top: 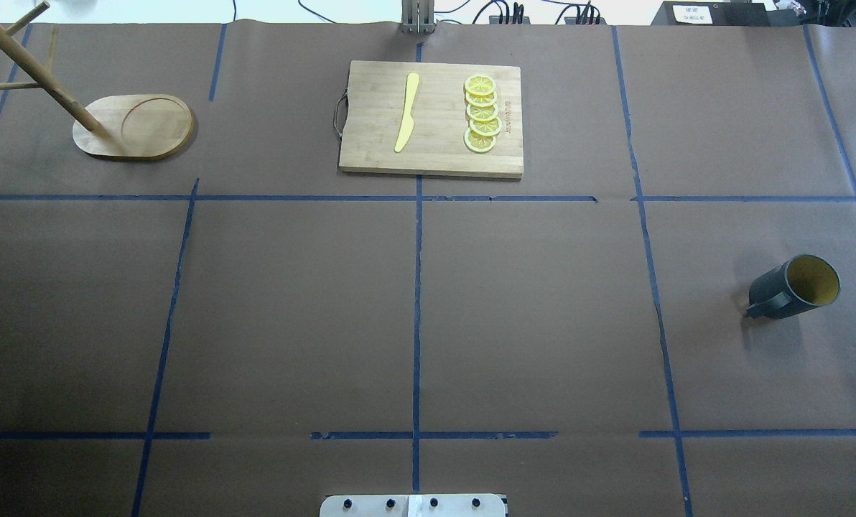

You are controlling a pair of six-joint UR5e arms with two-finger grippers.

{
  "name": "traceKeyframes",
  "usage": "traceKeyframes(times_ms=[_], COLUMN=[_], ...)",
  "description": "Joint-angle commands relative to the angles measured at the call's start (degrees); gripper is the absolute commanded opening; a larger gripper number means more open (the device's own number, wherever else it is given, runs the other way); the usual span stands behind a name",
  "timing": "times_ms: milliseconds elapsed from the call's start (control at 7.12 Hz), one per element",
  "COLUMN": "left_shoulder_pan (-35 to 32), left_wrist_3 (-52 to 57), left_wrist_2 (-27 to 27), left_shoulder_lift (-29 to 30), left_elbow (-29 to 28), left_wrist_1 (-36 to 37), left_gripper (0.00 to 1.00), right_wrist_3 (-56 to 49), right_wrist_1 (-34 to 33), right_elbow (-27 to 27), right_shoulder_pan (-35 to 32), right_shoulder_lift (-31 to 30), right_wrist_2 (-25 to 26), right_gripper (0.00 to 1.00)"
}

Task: Hang cup on storage rack
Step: 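Grasp the teal mug with the right gripper near the table edge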

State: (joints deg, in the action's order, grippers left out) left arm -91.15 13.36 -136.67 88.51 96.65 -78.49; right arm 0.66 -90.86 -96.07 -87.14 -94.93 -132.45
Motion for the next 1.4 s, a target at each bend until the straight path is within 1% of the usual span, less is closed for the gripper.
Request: traceKeyframes(times_ms=[0, 140, 281, 421, 562, 702, 843, 983, 1124, 1264], left_shoulder_pan=[0.01, 0.01, 0.01, 0.01, 0.01, 0.01, 0.01, 0.01, 0.01, 0.01], left_wrist_3=[0.00, 0.00, 0.00, 0.00, 0.00, 0.00, 0.00, 0.00, 0.00, 0.00], left_wrist_2=[0.00, 0.00, 0.00, 0.00, 0.00, 0.00, -0.09, -0.09, 0.00, -0.09], left_shoulder_lift=[0.00, 0.00, 0.00, 0.00, 0.00, 0.00, 0.00, 0.00, 0.00, 0.00], left_elbow=[-0.06, 0.03, 0.03, -0.06, -0.06, -0.06, 0.03, 0.03, 0.03, 0.03], left_wrist_1=[0.09, 0.00, 0.00, 0.00, 0.00, 0.00, 0.00, 0.00, 0.00, 0.00], left_gripper=[1.00, 1.00, 1.00, 1.00, 1.00, 1.00, 1.00, 1.00, 1.00, 1.00], right_wrist_3=[-0.13, 0.22, 0.74, 5.88, 14.89, 24.38, 29.96, 30.45, 32.28, 32.73], right_wrist_1=[2.77, 3.75, 4.90, 6.12, 9.79, 16.96, 23.65, 28.85, 32.29, 32.50], right_elbow=[0.18, -0.25, -2.60, -5.85, -8.66, -9.56, -9.48, -9.48, -9.31, -9.22], right_shoulder_pan=[0.04, 0.04, 2.04, 5.28, 9.49, 13.19, 15.92, 17.60, 19.27, 20.85], right_shoulder_lift=[-0.43, 0.09, 1.05, 1.15, 1.15, 0.28, -1.91, -5.58, -7.54, -7.64], right_wrist_2=[0.17, 0.08, -0.18, -0.36, -0.27, 0.17, 0.34, 1.13, 2.18, 3.32], right_gripper=[1.00, 1.00, 1.00, 1.00, 1.00, 1.00, 1.00, 1.00, 1.00, 1.00])
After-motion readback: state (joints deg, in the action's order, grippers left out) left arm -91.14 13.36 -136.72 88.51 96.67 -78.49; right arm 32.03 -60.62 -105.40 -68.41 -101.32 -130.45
